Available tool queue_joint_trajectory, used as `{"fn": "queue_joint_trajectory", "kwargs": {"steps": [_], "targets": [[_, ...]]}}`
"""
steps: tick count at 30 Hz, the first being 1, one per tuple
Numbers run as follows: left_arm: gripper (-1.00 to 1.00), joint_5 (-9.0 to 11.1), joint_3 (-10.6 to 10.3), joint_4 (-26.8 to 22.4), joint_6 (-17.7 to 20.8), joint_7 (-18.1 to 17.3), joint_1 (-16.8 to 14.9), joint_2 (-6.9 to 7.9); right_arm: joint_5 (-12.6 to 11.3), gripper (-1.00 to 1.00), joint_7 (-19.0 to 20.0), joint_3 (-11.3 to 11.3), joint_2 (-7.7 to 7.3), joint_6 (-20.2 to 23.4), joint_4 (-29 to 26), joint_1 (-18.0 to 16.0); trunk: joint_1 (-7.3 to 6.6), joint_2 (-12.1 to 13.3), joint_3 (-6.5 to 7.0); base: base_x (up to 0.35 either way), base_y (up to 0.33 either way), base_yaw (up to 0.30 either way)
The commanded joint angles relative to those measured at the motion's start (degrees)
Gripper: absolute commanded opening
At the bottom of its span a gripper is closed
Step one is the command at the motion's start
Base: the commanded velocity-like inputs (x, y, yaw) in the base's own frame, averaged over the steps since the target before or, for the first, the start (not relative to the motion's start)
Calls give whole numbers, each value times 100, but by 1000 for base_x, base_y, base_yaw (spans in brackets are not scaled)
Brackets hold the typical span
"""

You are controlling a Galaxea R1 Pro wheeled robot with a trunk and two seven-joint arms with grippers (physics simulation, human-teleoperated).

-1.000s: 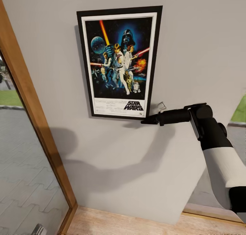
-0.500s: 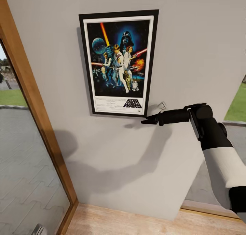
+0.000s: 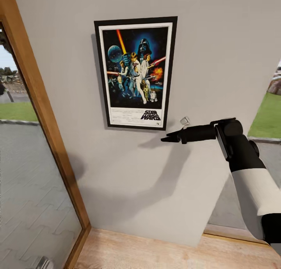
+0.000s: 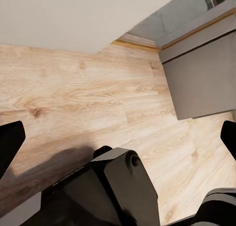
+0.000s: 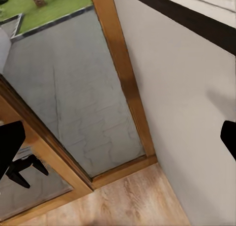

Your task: Pick up the poster from the kitchen countertop and hang it on one of the wall nails in the kitchen.

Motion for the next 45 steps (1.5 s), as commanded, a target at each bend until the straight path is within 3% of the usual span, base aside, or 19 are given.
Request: {"fn": "queue_joint_trajectory", "kwargs": {"steps": [1,5,6,15,19,20,22,27,30,31,32,34,35,37,38,41,42,44,45], "targets": [[100,-54,32,-9,60,-42,-5,-5,59,100,60,0,-1,46,-2,-8,2,-13,-14,-108,0,0],[100,-54,37,-2,60,-42,-5,-1,51,100,64,0,-1,20,-2,-6,2,-13,-14,-122,0,0],[100,-54,39,-1,60,-42,-4,0,32,100,69,0,-1,-1,-4,151,2,-13,-14,-38,0,0],[100,-54,41,-1,60,-37,-4,0,-615,100,88,-5,-23,-497,-6,720,2,-13,-14,-11,0,0],[100,-54,41,-7,62,-33,-4,0,-772,100,80,-69,-42,-898,-6,1552,2,-13,-14,-1,0,0],[100,-46,27,-51,74,46,-4,-14,-768,100,86,-1087,-45,-1891,56,2834,2,-13,-14,0,0,0],[100,-46,33,-69,74,55,-4,-12,-759,100,90,-1429,-45,-2074,72,3249,2,-13,-14,0,0,0],[100,-52,41,-35,72,175,-4,-2,-752,100,81,-1749,-47,-2578,171,4187,2,-13,-14,0,0,0],[100,-54,43,72,75,480,-4,-8,-751,100,75,-1997,-70,-2890,451,4612,2,-13,-14,0,0,0],[100,-54,35,193,74,671,-4,-13,-744,100,76,-2216,-89,-3042,710,4754,2,-13,-14,0,0,0],[100,-54,25,325,72,868,-4,-23,-715,100,78,-2430,-105,-3215,1077,4847,2,-13,-14,0,0,0],[100,-54,18,442,71,1079,-4,-35,-648,100,73,-2588,-127,-3448,1547,4909,2,-13,-14,0,0,0],[100,-55,17,541,70,1317,-4,-45,-534,100,58,-2691,-199,-3755,2093,4946,2,-13,-14,0,0,0],[100,-68,16,640,70,1592,-4,-54,-397,100,5,-2760,-294,-4117,2676,4971,2,-13,-14,0,0,0],[100,-98,12,769,70,1902,-4,-60,-285,100,-113,-2808,-379,-4512,3237,4987,2,-13,-14,0,0,0],[100,-170,-2,1174,64,2660,-4,-102,-143,100,-803,-2851,-576,-5383,4434,5009,2,-13,-14,0,0,0],[100,-242,7,1329,62,3170,-4,-228,-102,100,-1524,-2854,-647,-5671,5048,5014,2,-13,-10,0,0,0],[100,-443,10,1487,61,3758,-4,-317,-84,100,-2093,-2846,-666,-5769,5326,5020,2,-13,3,0,0,0],[100,-643,9,1672,40,4327,-4,-404,-74,100,-2564,-2841,-672,-5819,5540,5028,2,-13,11,0,0,0]]}}
